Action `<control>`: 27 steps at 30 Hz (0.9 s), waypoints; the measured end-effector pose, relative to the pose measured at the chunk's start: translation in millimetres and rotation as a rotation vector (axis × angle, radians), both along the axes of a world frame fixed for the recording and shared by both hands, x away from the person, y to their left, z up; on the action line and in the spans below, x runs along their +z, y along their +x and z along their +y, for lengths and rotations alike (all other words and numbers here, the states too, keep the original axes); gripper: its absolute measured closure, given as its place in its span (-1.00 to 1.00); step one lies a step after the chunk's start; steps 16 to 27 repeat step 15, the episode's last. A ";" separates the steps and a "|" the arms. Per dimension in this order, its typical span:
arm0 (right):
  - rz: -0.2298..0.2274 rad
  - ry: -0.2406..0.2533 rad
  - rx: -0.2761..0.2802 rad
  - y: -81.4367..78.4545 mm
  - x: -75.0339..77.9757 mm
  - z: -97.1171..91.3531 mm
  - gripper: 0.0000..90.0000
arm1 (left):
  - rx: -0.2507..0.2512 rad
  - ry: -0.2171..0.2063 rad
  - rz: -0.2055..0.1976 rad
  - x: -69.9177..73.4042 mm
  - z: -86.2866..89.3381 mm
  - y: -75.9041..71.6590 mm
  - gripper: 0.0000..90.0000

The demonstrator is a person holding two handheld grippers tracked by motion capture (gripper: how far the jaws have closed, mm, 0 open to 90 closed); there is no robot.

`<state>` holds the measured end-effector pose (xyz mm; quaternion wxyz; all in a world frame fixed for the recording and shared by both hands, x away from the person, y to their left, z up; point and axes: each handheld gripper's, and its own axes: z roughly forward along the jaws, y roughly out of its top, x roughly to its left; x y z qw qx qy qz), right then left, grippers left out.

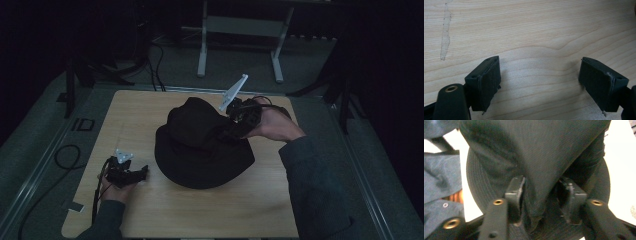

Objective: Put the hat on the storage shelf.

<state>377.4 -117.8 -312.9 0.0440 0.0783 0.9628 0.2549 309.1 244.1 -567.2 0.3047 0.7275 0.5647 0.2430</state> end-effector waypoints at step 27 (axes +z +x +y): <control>-0.050 0.020 -0.110 -0.3 6.0 -16.6 -0.57 | 0.000 -0.001 0.000 -0.1 -0.3 0.4 -0.60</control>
